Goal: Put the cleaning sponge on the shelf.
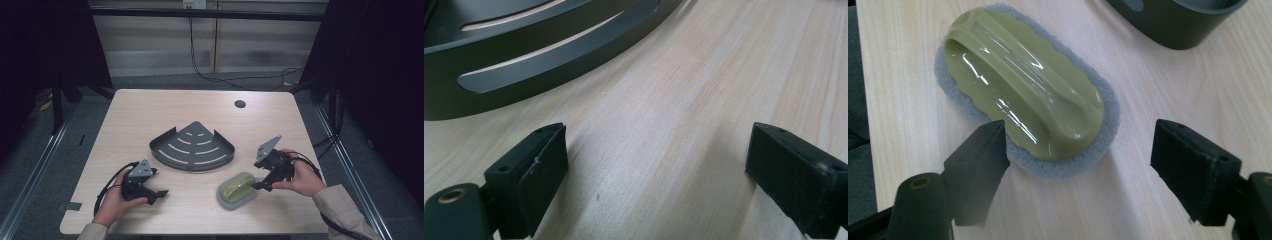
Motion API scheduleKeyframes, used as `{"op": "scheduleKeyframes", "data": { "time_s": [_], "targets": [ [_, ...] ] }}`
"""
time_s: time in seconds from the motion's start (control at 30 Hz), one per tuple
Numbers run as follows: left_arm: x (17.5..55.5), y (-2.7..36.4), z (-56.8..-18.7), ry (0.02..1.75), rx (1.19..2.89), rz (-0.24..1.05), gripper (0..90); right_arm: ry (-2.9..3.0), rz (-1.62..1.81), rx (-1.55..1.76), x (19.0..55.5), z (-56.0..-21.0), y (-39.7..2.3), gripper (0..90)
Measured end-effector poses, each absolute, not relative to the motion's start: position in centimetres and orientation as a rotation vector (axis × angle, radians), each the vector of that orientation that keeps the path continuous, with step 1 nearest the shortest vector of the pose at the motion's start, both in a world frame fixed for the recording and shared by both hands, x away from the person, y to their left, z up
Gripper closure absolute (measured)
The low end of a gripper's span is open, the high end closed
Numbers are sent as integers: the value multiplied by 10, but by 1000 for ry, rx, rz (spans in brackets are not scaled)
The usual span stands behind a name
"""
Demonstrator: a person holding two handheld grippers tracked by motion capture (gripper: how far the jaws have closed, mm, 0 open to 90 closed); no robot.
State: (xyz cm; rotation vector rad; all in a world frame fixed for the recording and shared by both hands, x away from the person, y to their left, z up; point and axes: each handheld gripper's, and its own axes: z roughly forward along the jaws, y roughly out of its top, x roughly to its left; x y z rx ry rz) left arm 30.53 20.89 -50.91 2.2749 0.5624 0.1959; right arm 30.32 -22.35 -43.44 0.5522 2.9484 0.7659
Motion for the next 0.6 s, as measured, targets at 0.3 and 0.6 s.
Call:
{"op": "scheduleKeyframes", "data": {
  "time_s": [0.3, 0.6],
  "targets": [
    [305, 209, -509, 562, 2275, 196, 93, 2978, 707, 480, 306, -425, -214, 228],
    [305, 209, -509, 562, 2275, 196, 94, 3009, 651, 441, 307, -422, -204, 240]
  ]
}}
